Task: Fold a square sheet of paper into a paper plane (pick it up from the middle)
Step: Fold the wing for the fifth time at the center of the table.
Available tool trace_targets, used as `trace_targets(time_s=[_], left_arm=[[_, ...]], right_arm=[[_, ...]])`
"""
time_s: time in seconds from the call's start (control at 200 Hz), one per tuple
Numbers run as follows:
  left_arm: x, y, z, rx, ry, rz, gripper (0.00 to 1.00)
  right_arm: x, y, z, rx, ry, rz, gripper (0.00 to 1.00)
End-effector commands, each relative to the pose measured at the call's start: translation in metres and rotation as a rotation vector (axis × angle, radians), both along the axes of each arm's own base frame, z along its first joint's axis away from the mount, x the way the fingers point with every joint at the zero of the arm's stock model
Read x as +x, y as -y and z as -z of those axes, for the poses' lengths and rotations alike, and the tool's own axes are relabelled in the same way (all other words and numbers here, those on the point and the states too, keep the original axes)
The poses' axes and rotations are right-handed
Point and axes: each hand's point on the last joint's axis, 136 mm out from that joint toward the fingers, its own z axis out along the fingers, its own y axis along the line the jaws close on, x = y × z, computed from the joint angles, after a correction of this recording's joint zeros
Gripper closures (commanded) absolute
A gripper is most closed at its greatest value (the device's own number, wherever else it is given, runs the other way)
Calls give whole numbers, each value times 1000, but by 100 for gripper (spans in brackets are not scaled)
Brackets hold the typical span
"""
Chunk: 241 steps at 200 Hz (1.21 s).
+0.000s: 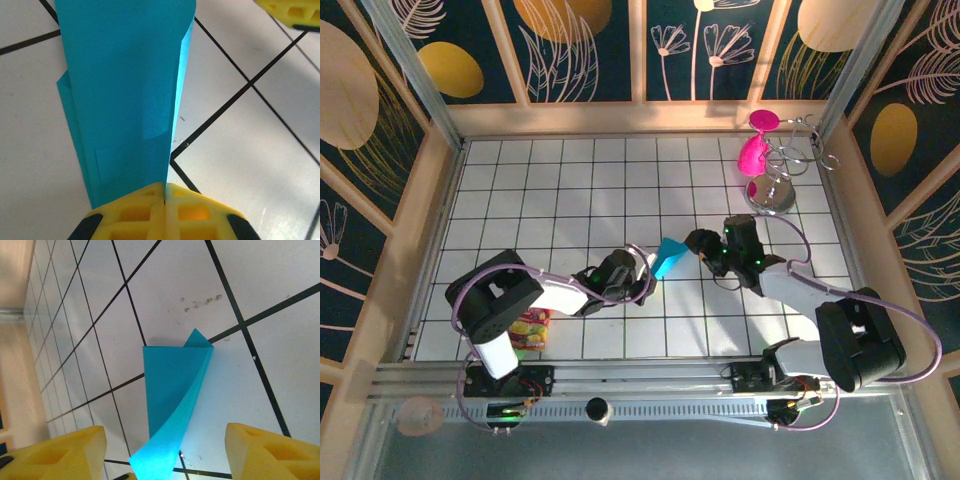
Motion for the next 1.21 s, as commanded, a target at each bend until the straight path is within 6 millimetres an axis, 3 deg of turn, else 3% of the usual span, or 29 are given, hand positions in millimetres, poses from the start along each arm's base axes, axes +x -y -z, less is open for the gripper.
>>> trace_targets(time_s=[0.0,0.476,0.776,1.201], left_arm=[[-1,14,-17,-126,-114,7,100],[3,29,-31,-304,-385,-58,100],[2,35,-21,-351,-530,-74,100],[2,32,-15,-394,-574,-95,100]], right_arm=[[-3,-1,-2,-32,75,-79,36],[-21,-19,20,-50,87,-300,37],[-20,-21,35,-65,36,-318,38],[-19,-26,54,-118,-21,-345,41]])
